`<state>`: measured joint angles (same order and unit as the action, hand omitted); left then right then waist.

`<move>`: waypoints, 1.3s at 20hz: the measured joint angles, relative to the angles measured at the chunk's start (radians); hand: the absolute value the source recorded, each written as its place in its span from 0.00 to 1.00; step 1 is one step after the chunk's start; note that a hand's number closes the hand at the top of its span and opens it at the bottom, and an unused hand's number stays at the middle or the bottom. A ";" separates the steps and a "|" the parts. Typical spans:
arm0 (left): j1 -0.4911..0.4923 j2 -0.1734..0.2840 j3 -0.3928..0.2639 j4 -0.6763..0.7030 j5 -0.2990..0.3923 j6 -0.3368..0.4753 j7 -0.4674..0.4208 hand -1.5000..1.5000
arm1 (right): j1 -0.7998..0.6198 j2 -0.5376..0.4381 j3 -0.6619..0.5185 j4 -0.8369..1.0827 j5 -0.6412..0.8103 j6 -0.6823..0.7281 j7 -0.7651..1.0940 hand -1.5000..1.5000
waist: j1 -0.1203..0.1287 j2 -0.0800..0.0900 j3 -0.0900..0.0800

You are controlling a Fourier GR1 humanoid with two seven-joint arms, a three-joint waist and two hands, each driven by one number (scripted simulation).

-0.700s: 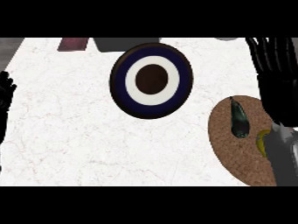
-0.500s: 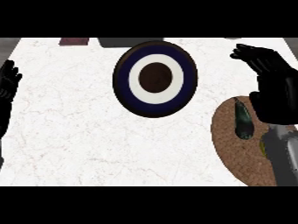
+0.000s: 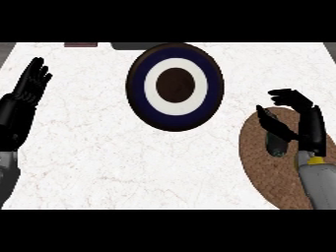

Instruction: Pick the lemon from the placemat and place it in the plate

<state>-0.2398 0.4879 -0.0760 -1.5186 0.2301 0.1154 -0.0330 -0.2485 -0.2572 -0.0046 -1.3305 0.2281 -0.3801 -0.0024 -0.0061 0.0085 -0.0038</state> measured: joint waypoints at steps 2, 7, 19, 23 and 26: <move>-0.016 -0.009 -0.007 -0.004 0.001 -0.002 0.018 0.50 | 0.034 0.075 -0.006 0.008 0.024 -0.113 -0.050 0.00 | -0.001 -0.003 0.002; -0.038 -0.031 -0.019 -0.026 -0.010 -0.002 0.068 0.50 | 0.082 0.184 -0.011 -0.028 0.064 -0.293 -0.156 0.00 | 0.001 -0.007 0.004; -0.005 -0.025 0.009 -0.070 -0.010 -0.024 0.099 0.50 | 0.148 -0.072 0.024 -0.254 0.386 -0.047 0.482 0.00 | -0.011 -0.016 -0.004; -0.009 -0.024 0.013 -0.075 -0.008 -0.024 0.110 0.50 | 0.142 -0.145 0.050 -0.311 0.393 0.178 0.722 0.00 | -0.011 -0.018 -0.004; -0.011 -0.025 0.017 -0.072 -0.009 -0.025 0.108 0.50 | 0.127 -0.171 0.077 -0.369 0.353 0.352 0.895 0.00 | -0.009 -0.017 -0.003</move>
<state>-0.2504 0.4624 -0.0589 -1.5904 0.2208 0.0903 0.0750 -0.1212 -0.4281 0.0725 -1.6996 0.5807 -0.0285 0.8927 -0.0150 -0.0086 -0.0070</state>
